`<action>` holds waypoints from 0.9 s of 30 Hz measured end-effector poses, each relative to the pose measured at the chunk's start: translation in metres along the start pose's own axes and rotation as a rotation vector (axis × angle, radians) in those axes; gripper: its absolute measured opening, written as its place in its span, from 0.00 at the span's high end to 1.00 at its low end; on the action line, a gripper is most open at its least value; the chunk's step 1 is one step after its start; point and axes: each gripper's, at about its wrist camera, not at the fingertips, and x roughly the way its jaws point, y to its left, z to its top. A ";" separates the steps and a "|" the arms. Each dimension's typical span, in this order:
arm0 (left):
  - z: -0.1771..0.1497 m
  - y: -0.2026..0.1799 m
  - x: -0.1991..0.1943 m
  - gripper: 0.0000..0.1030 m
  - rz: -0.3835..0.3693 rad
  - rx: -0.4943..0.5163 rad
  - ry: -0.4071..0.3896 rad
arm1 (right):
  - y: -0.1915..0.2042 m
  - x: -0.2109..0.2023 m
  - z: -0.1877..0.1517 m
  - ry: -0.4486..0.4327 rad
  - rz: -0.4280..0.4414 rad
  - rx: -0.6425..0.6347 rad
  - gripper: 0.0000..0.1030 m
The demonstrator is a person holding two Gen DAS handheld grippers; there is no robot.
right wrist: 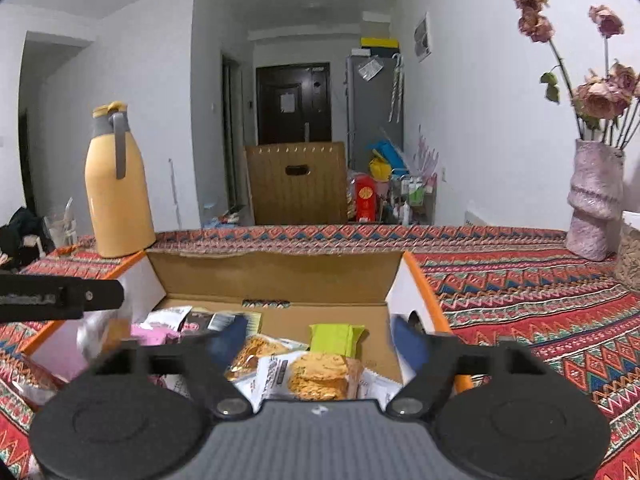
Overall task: Organize snacks
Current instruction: 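Lower both packets into the box and open both tools, then move both tools back over the snack pile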
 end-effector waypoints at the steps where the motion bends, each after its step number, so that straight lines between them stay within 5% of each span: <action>1: 0.000 0.001 -0.003 0.00 0.009 -0.007 -0.011 | 0.000 -0.002 0.000 -0.010 -0.009 0.004 0.00; 27: 0.014 0.002 -0.039 0.00 0.030 -0.043 -0.032 | -0.009 -0.029 0.011 -0.036 -0.049 0.052 0.00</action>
